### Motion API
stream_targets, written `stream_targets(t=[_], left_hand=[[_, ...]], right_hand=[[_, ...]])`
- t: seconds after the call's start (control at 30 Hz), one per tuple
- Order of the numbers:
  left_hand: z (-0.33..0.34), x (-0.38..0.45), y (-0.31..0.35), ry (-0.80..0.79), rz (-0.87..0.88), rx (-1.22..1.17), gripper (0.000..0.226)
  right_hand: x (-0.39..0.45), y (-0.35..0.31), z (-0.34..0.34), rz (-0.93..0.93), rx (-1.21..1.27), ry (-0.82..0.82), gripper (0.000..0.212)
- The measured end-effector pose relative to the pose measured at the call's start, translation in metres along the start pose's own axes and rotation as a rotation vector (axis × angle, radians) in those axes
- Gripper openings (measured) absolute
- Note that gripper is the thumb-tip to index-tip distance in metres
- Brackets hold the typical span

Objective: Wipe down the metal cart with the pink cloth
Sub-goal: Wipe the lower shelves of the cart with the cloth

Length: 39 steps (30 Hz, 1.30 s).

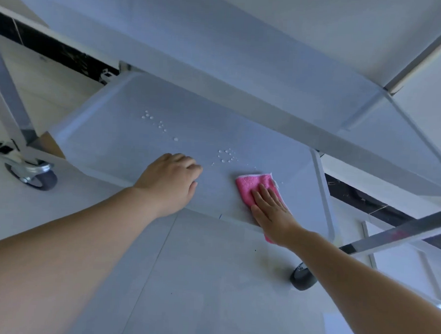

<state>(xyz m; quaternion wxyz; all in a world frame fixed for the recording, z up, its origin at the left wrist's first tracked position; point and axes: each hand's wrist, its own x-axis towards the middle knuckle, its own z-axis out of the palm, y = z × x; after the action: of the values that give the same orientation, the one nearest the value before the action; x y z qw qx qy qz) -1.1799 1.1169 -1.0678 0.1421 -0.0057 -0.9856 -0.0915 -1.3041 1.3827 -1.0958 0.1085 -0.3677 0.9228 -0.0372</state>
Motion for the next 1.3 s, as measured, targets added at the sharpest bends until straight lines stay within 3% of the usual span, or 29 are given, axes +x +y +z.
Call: stream_targets(t=[0.1,0.2,0.33,0.73,0.87,0.93,1.0,1.07,1.3], left_hand=[[0.008,-0.005,0.008,-0.003,-0.046,0.002,0.033],[0.010,-0.014,0.019,-0.053,-0.120,-0.010,0.040],[0.017,-0.029,0.032,-0.126,-0.235,-0.028,0.047],[0.070,-0.013,0.075,-0.044,-0.091,-0.091,0.051],[0.061,-0.004,0.078,0.086,-0.143,-0.164,0.041],[0.054,0.009,0.079,0.026,-0.204,-0.096,0.034],[0.053,0.017,0.079,-0.028,-0.224,-0.079,0.033],[0.059,0.020,0.075,-0.017,-0.189,-0.150,0.036],[0.071,0.015,0.065,0.037,-0.230,-0.431,0.038]], right_hand=[[0.001,0.007,0.002,-0.018,0.015,0.001,0.056],[0.004,0.013,0.002,-0.154,-0.134,-0.030,0.049],[0.002,0.008,0.000,-0.091,0.014,0.036,0.055],[-0.003,0.015,0.009,-0.102,-0.025,0.162,0.053],[-0.011,0.037,0.006,-0.084,-0.206,0.026,0.053],[-0.013,0.050,0.001,-0.003,-0.159,0.056,0.056],[-0.009,0.068,-0.003,0.000,-0.277,0.010,0.065],[0.000,0.090,-0.005,-0.004,-0.437,-0.053,0.076],[0.052,0.142,-0.023,0.090,-0.515,-0.067,0.074]])
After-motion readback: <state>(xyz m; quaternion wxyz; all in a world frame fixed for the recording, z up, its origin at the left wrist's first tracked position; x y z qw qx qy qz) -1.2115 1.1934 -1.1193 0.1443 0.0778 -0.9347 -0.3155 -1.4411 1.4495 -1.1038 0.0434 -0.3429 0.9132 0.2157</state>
